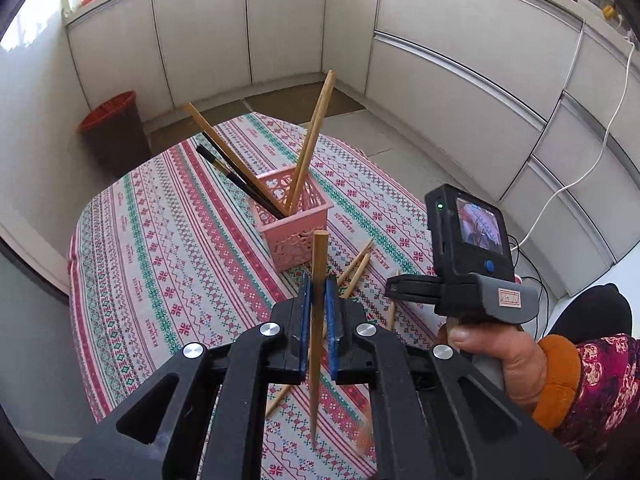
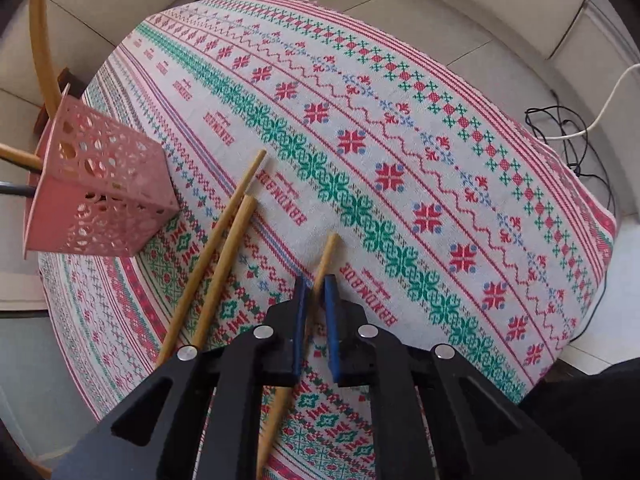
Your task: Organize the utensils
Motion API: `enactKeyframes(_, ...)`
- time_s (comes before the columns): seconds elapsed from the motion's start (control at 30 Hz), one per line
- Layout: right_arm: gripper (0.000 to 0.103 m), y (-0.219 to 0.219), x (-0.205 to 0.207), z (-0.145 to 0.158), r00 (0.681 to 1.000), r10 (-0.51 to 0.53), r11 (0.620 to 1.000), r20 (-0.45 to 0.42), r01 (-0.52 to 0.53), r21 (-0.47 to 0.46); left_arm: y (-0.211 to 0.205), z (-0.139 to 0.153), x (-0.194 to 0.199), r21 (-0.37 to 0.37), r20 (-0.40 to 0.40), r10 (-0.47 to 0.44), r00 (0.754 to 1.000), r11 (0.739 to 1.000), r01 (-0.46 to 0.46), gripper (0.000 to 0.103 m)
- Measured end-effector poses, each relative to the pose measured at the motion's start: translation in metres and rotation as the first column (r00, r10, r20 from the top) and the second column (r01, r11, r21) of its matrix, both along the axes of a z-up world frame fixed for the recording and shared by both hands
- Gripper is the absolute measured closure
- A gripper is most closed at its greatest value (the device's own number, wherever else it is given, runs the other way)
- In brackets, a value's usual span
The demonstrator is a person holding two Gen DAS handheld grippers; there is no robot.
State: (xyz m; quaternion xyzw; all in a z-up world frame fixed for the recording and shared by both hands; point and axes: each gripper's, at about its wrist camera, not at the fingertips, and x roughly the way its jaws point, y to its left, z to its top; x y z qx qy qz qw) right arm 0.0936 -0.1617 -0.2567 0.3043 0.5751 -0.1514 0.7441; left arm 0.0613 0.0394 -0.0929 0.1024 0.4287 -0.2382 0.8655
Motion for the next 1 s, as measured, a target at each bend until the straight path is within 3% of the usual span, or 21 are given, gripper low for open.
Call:
enactKeyframes(0.1,0.097,-0.016,-0.005,0.009,0.997,-0.003,0.999,0.073,-0.001,0.055,0.002,0.01,-0.003,-0.028,0.019,-0.004,1.0,1.0,0.004,0.097)
enactKeyframes(0.27,0.097,-0.026,-0.025,0.064,0.966,0.077,0.997,0.248,-0.078,-0.003,0.007,0.024,-0.01,-0.067,0.049,0.003,0.999,0.998,0.0,0.097)
enactKeyframes(0.43,0.097,-0.03,-0.064,0.129,0.895,0.163,0.986,0.415,-0.131,-0.105,0.007,0.045,-0.016,-0.12,0.084,0.005,0.996,0.993,0.005,0.097)
enactKeyframes(0.63,0.097,-0.04,-0.078,0.208,0.805,0.208,0.972,0.555,-0.107,-0.209,0.005,0.082,-0.016,-0.204,0.148,0.031,0.988,0.979,0.0,0.097)
enactKeyframes(0.87,0.097,-0.05,-0.063,0.304,0.668,0.232,0.967,0.707,-0.083,-0.239,0.016,0.136,0.011,-0.314,0.223,0.143,0.964,0.947,-0.068,0.097)
enactKeyframes(1.0,0.097,-0.037,-0.041,0.327,0.619,0.27,0.957,0.737,-0.091,-0.274,0.021,0.158,0.027,-0.344,0.262,0.202,0.944,0.933,-0.104,0.097)
